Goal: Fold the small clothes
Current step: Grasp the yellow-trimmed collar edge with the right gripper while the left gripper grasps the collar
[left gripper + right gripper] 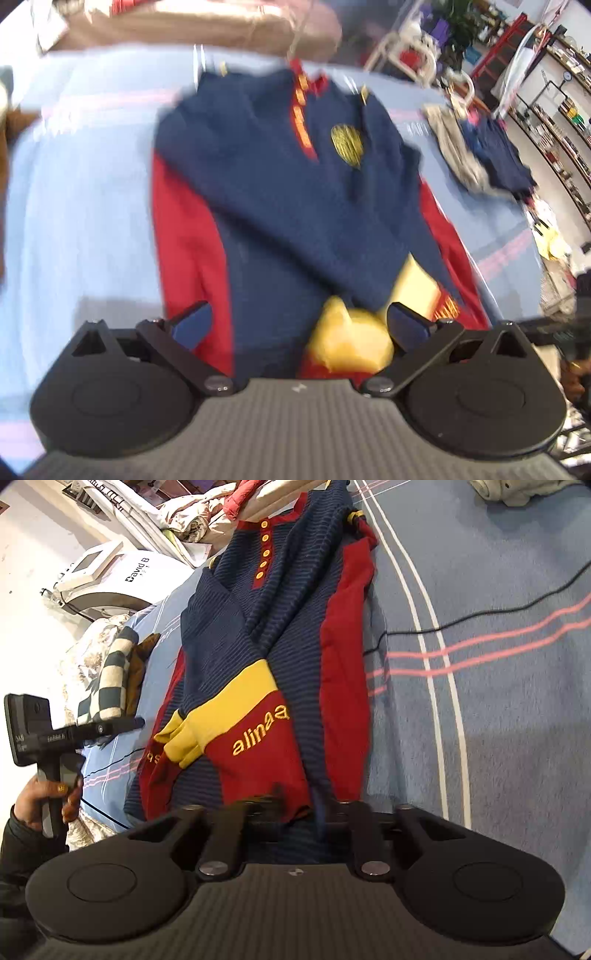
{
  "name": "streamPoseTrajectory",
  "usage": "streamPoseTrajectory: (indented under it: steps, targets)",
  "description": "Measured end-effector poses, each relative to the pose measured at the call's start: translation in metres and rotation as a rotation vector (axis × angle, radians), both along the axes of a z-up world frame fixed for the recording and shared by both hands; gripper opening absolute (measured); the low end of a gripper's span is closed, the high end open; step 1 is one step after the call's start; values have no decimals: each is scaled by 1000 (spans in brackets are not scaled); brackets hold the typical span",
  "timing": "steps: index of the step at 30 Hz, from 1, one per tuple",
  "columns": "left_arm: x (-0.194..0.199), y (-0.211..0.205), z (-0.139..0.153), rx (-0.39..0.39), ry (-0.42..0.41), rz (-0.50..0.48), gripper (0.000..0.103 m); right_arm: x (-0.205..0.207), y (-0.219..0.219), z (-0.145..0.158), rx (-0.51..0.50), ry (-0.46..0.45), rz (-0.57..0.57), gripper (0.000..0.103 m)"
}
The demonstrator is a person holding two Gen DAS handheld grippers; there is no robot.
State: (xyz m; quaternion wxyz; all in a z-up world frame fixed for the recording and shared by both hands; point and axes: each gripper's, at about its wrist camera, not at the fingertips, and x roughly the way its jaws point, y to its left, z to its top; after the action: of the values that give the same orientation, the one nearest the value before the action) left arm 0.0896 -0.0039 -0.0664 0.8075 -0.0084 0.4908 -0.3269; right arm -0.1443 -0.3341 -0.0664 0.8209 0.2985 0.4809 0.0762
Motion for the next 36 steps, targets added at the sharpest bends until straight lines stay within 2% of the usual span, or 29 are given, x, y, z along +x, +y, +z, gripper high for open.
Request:
streamPoseTrajectory:
  steps: [1, 2, 3, 6, 9, 11, 15, 17, 18, 19, 20, 21, 23, 24, 25, 27, 30, 31, 33, 36]
  targets:
    - [12, 0, 5, -4, -37, 12, 103, 8, -3, 8, -18, -43, -6, 79]
    - [26, 0, 9, -10, -76, 23, 103, 17, -6, 18, -50, -89, -14, 94]
    - [43, -1, 13, -18, -116, 36, 103, 30, -9, 26, -80, -129, -14, 103]
    - [98, -9, 20, -15, -225, 41, 103, 81, -24, 41, -130, -233, -19, 103]
    - [157, -27, 17, -28, -278, -60, 103, 140, -36, 46, -157, -267, -2, 103]
    - [196, -40, 7, 6, -222, -91, 103, 175, -42, 45, -177, -267, -5, 103]
    - [261, -42, -24, -93, -11, 2, 102, 213, -56, 42, -184, -263, -39, 103]
    - [279, -45, -39, -117, 25, 24, 97, 217, -63, 42, -201, -286, -63, 103]
    - [285, -47, -45, -123, 43, 30, 86, 219, -67, 42, -203, -294, -74, 103]
    - [290, -51, -52, -138, 80, 19, 62, 224, -72, 40, -201, -295, -76, 103]
    - [292, -56, -58, -156, 120, -5, 49, 228, -77, 38, -203, -289, -81, 103]
    - [294, -63, -63, -165, 143, -34, 31, 232, -82, 36, -211, -283, -92, 103]
    - [285, -79, -64, -147, 101, -110, 25, 247, -91, 33, -244, -268, -98, 103]
    - [281, -85, -62, -136, 69, -132, 19, 253, -94, 32, -265, -263, -106, 103]
    - [279, -88, -58, -131, 37, -128, 17, 262, -97, 30, -279, -259, -113, 103]
    - [281, -84, -45, -141, -42, -66, 12, 280, -101, 24, -286, -230, -116, 103]
    - [302, -59, -27, -130, -113, 147, 10, 297, -106, 16, -279, -205, -179, 103]
    - [310, -51, -24, -102, -124, 198, 3, 302, -107, 13, -252, -203, -198, 103]
    - [323, -40, -18, -43, -134, 251, 3, 312, -108, 6, -198, -195, -218, 103]
    - [330, -34, -14, -30, -114, 268, 6, 326, -99, -4, -219, -145, -216, 103]
